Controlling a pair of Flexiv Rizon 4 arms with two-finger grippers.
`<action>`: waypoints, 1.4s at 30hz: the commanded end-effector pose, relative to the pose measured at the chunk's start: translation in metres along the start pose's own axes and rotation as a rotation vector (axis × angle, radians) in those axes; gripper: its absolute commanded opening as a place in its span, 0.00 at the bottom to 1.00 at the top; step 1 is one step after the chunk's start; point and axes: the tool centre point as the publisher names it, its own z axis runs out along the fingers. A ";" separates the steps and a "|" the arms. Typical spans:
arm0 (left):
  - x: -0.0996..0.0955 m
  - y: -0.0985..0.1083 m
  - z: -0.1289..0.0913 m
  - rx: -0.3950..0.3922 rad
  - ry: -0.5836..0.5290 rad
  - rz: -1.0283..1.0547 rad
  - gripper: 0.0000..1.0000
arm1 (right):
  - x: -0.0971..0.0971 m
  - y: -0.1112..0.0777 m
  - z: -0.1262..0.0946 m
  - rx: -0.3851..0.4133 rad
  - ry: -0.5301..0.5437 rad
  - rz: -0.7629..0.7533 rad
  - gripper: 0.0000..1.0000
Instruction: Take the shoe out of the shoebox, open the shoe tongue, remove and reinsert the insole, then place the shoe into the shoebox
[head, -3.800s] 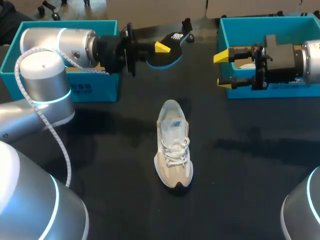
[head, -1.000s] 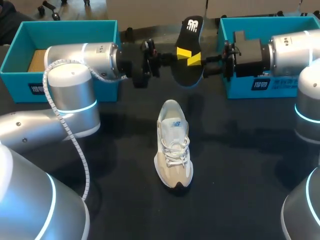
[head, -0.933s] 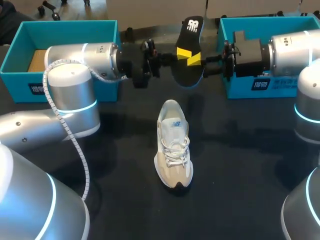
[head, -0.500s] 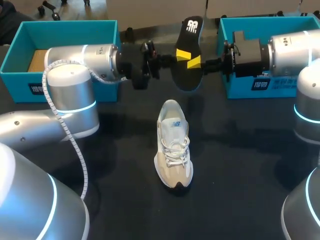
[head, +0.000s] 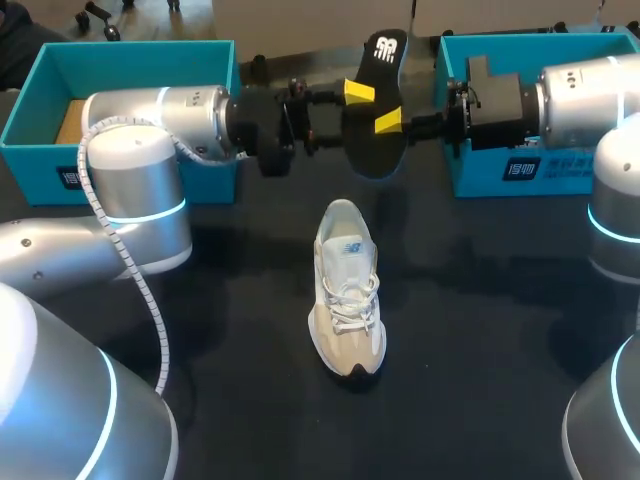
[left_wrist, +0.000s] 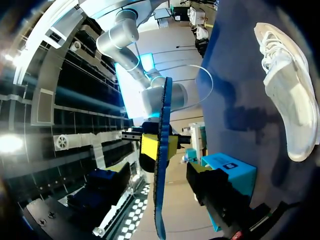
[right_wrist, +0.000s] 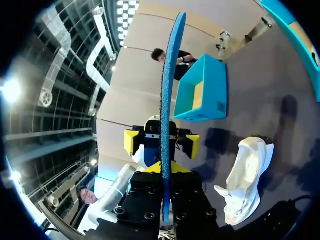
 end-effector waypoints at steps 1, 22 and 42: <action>0.001 -0.001 -0.012 -0.004 0.015 -0.001 1.00 | 0.000 0.002 0.002 -0.009 -0.001 -0.020 0.00; 0.010 -0.007 -0.079 -0.079 0.133 -0.261 1.00 | 0.002 0.006 0.003 -0.062 -0.021 -0.250 0.00; 0.032 -0.025 -0.103 -0.270 0.166 -0.932 1.00 | 0.028 0.007 0.017 -0.099 0.013 -0.626 0.00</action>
